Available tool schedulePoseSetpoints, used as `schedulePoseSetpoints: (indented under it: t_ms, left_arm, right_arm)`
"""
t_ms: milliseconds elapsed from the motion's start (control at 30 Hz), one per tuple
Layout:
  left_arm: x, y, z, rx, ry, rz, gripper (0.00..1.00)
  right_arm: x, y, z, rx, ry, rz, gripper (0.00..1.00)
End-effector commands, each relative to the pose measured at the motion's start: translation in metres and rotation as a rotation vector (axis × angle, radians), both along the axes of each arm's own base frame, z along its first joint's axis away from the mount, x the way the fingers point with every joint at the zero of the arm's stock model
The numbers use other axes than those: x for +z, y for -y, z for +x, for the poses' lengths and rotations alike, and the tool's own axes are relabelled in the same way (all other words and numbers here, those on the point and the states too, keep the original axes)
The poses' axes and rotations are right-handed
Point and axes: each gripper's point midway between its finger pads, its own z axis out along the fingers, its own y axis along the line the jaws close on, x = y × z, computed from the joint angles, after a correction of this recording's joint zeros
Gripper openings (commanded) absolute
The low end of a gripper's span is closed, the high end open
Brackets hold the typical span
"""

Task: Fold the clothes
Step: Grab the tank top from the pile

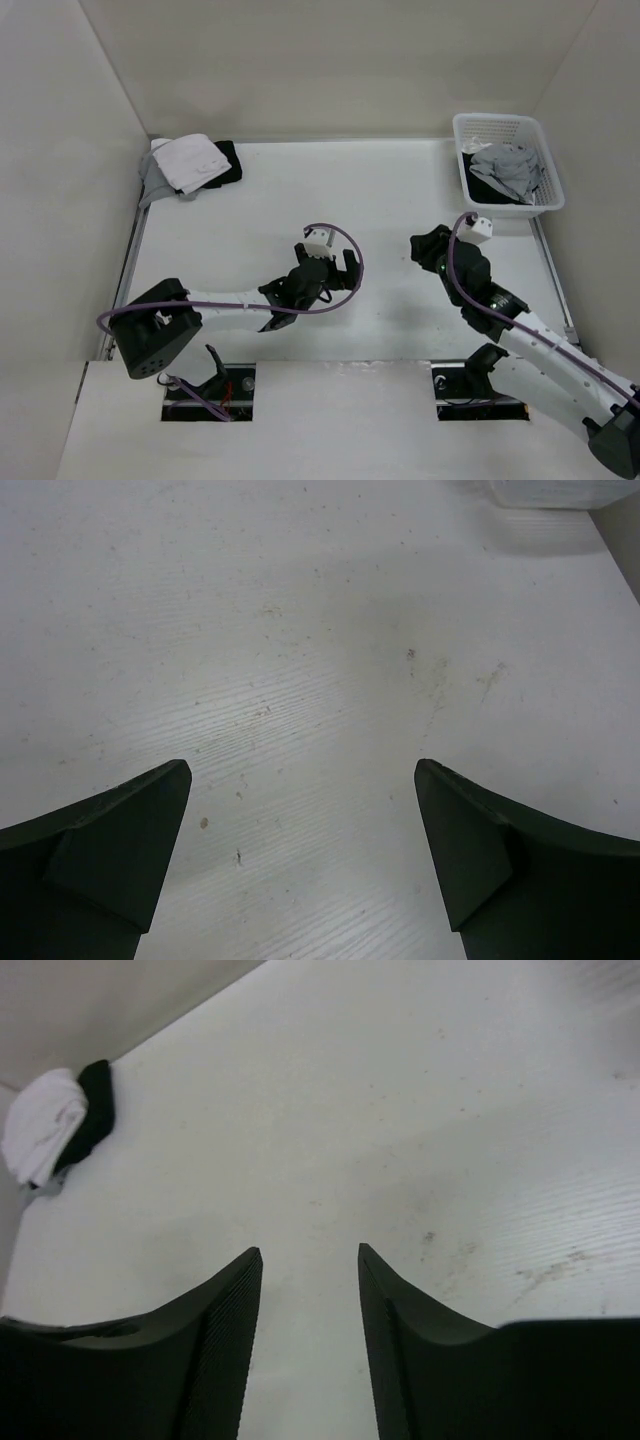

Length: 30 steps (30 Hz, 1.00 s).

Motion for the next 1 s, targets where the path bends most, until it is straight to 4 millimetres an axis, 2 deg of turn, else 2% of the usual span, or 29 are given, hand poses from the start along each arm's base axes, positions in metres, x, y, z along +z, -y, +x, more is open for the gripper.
schedulePoseSetpoints:
  t_ms: [0, 167, 200, 233, 267, 300, 333, 400, 467, 500, 533, 567, 600, 667, 700, 733, 800, 833, 900, 967]
  left_arm:
    - [0.011, 0.005, 0.009, 0.016, 0.022, -0.023, 1.00]
    - [0.009, 0.010, 0.008, -0.008, 0.044, -0.006, 1.00]
    - [0.009, 0.013, 0.006, -0.022, 0.049, -0.005, 1.00]
    - [0.009, 0.012, 0.006, -0.023, 0.049, -0.005, 1.00]
    - [0.011, 0.015, 0.003, -0.038, 0.053, -0.014, 1.00]
    - [0.014, 0.020, -0.001, -0.068, 0.058, -0.031, 1.00]
    - [0.014, 0.023, -0.004, -0.088, 0.060, -0.038, 1.00]
    - [0.015, 0.028, -0.009, -0.117, 0.062, -0.058, 1.00]
    - [0.015, 0.029, -0.011, -0.130, 0.063, -0.065, 0.97]
    - [0.016, 0.029, -0.012, -0.136, 0.064, -0.067, 0.88]
    - [0.018, 0.029, -0.014, -0.145, 0.068, -0.074, 0.74]
    - [0.021, 0.028, -0.015, -0.149, 0.077, -0.084, 0.36]
    - [0.021, 0.027, -0.015, -0.149, 0.078, -0.086, 0.25]
    - [0.022, 0.027, -0.015, -0.150, 0.077, -0.086, 0.14]
    - [0.021, 0.028, -0.016, -0.158, 0.073, -0.084, 0.14]
    - [0.019, 0.032, -0.018, -0.176, 0.067, -0.082, 0.21]
    - [0.019, 0.036, -0.020, -0.194, 0.066, -0.089, 0.41]
    - [0.019, 0.036, -0.020, -0.194, 0.066, -0.089, 0.44]
    - [0.019, 0.035, -0.018, -0.190, 0.066, -0.091, 0.58]
    - [0.019, 0.034, -0.016, -0.184, 0.066, -0.094, 0.64]
  right_arm:
    - [0.043, 0.009, 0.020, -0.051, 0.088, -0.017, 0.50]
    - [0.053, 0.033, 0.049, -0.129, 0.096, -0.071, 0.47]
    - [0.058, 0.049, 0.063, -0.169, 0.103, -0.076, 0.41]
    - [0.059, 0.051, 0.065, -0.175, 0.102, -0.077, 0.38]
    - [0.063, 0.059, 0.073, -0.192, 0.107, -0.074, 0.26]
    - [0.069, 0.082, 0.089, -0.256, 0.107, -0.085, 0.08]
    - [0.070, 0.096, 0.097, -0.297, 0.100, -0.091, 0.03]
    - [0.071, 0.129, 0.120, -0.384, 0.078, -0.095, 0.00]
    - [0.067, 0.168, 0.148, -0.482, 0.047, -0.114, 0.04]
    - [0.061, 0.188, 0.163, -0.526, 0.027, -0.121, 0.11]
    - [0.057, 0.205, 0.176, -0.559, 0.012, -0.119, 0.17]
    - [0.051, 0.221, 0.189, -0.590, -0.006, -0.122, 0.24]
    - [0.047, 0.231, 0.196, -0.609, -0.020, -0.123, 0.29]
    - [0.034, 0.251, 0.215, -0.634, -0.057, -0.125, 0.40]
    - [0.024, 0.266, 0.230, -0.650, -0.086, -0.124, 0.47]
    - [0.018, 0.274, 0.239, -0.651, -0.107, -0.122, 0.49]
    - [0.001, 0.288, 0.257, -0.656, -0.153, -0.112, 0.51]
    - [-0.005, 0.292, 0.263, -0.655, -0.167, -0.108, 0.51]
    - [-0.021, 0.300, 0.276, -0.643, -0.200, -0.089, 0.52]
    - [-0.032, 0.304, 0.284, -0.635, -0.220, -0.080, 0.52]
